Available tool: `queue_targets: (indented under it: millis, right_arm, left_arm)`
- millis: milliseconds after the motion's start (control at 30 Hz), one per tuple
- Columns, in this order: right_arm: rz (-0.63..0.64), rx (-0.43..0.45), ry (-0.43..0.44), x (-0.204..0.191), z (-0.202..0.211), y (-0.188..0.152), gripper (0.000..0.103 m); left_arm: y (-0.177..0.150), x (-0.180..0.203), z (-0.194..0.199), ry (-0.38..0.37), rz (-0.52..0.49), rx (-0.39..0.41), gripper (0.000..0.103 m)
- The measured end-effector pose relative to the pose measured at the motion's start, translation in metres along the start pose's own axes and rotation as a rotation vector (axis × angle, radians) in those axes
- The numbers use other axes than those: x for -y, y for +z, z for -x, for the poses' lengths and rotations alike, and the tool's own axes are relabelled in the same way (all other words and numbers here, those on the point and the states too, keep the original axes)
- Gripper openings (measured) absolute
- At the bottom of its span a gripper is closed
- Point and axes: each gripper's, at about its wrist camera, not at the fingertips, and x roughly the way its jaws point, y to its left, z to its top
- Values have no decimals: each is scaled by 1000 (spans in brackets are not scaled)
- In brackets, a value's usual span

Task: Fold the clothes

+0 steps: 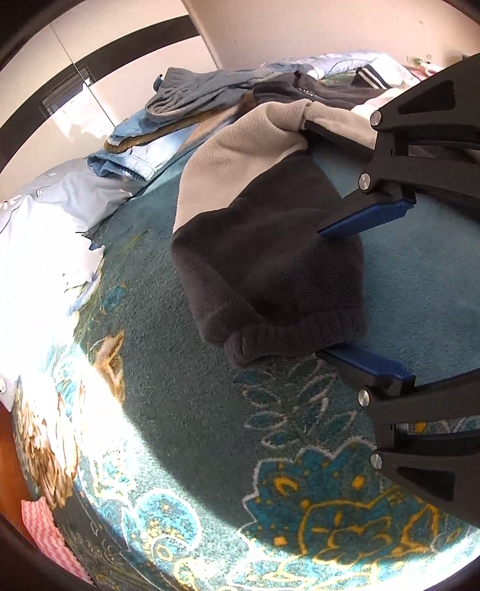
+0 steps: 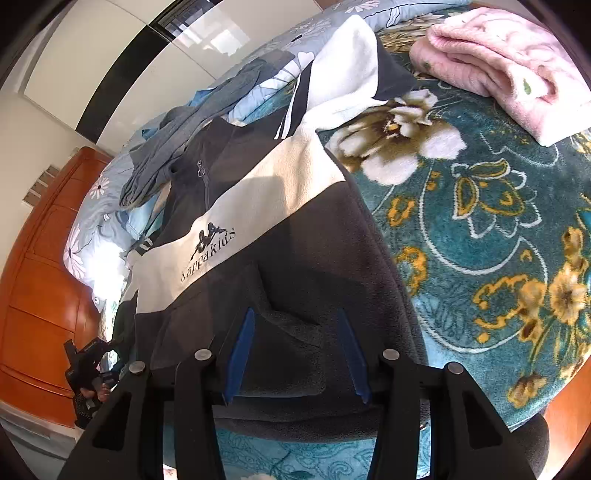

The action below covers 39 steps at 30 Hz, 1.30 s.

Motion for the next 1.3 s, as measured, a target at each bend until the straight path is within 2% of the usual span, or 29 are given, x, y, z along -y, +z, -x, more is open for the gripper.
queue_targets:
  millis: [33,133,300,433,500,667,767,867,900,1000,1100,1133,1167,1233,1267,1300]
  right_arm:
    - [0,-4,-2,-1,-2,0,49]
    - [-9,-11,-14,1,-4,1,49]
    - [-33,-22,-33,9,-7,3,49]
    - [-47,-30,-38,13,-11,4,49]
    - [-54,-34,-37,14,-13,4,49]
    - [-54,-54,-41,17,-18,6,49]
    - [-44,-63,-43,16,-20,10,49]
    - [-27,-48,-35,15,-17,21,49]
    - [-22,-37,-32,15,-15,26,49]
    - [-34,12,-21,21,-7,50,49]
    - [-63,72,-42,34,-3,81,49]
    - [-73,90,-55,39,-4,92,49]
    - [-82,107,-68,44,-4,104,49]
    - [-102,135,-84,57,-6,130,49]
    - [-113,152,-99,62,-8,144,49]
    - [-121,165,-109,66,-9,158,49]
  left_arm:
    - [7,-1,-5,12,4,4,35]
    - [19,-7,-3,14,26,45,27]
    - [52,6,35,55,-57,218,25]
    - [81,6,61,80,-77,318,24]
    - [87,-2,65,127,-81,340,24]
    - [99,-37,37,281,-88,314,24]
    - [102,-59,15,269,-9,236,24]
    - [99,-62,21,230,13,228,27]
    - [99,-61,24,222,14,220,31]
    - [93,-62,35,212,73,119,59]
    - [77,-72,57,298,273,134,59]
    - [69,-69,67,302,303,181,59]
    - [63,-59,75,307,287,220,59]
    - [53,-26,80,300,176,251,60]
    - [48,-7,76,270,114,244,60]
    - [41,14,68,205,54,207,60]
